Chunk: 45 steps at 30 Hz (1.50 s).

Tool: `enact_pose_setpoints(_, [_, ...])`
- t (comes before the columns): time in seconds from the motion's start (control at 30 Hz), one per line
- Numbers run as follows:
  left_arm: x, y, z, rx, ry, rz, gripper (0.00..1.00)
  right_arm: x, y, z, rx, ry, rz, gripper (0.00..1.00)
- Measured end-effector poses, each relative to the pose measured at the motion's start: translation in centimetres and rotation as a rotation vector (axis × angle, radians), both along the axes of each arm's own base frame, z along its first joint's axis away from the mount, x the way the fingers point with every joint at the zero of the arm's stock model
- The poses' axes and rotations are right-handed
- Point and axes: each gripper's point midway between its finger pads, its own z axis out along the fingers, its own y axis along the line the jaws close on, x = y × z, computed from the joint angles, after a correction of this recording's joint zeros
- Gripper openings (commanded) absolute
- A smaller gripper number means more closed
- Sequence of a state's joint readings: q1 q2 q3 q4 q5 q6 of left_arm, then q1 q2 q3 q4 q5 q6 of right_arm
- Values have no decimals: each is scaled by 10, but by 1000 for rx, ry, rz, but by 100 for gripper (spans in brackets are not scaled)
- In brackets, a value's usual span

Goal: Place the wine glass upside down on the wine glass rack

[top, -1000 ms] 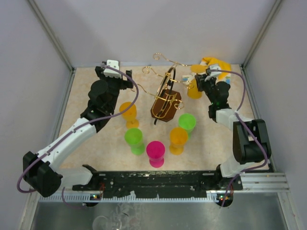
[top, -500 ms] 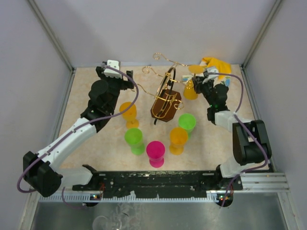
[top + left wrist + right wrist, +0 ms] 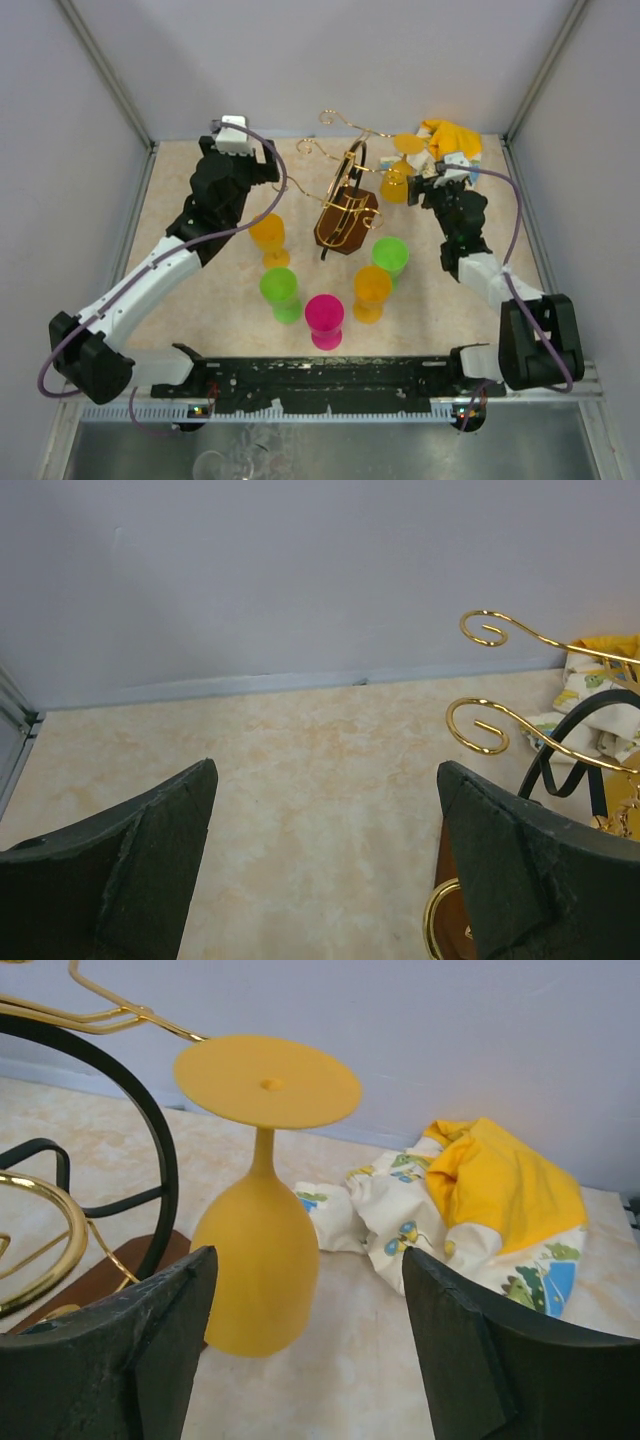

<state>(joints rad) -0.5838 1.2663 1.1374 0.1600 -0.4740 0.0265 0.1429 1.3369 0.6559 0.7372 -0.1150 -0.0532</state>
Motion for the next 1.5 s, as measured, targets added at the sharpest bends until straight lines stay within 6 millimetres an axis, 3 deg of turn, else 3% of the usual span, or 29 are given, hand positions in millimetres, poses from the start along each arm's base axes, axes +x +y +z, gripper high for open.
enact_pose_setpoints(0.17, [1,10,-2,-25,56,46,97,-23,-24,0,6,12,-112,88])
enact_pose_setpoints(0.27, [0,14,-6,-45,98,71,98,-39,-40,5,38,6,-187,99])
enact_pose_setpoints(0.4, [-4,17,-10,-83,151,94,98,-54,-51,12,90,32,-242,99])
enact_pose_setpoints(0.67, [-13,24,-23,-124,269,152,98,-72,-57,1,151,255,-302,96])
enact_pose_setpoints(0.83, [-29,24,-41,-118,312,109,98,-91,-40,21,154,374,-215,81])
enact_pose_setpoints(0.93, [-42,26,-40,-131,303,70,98,-107,-28,25,155,433,-139,77])
enact_pose_setpoints(1.1, [-47,23,-22,-160,263,33,98,-135,-8,4,162,600,-32,72])
enact_pose_setpoints(1.27, [-45,16,-24,-161,274,8,98,-153,6,-18,171,734,37,69])
enact_pose_setpoints(1.5, [-44,11,-26,-167,283,-17,98,-168,41,-31,145,817,144,69])
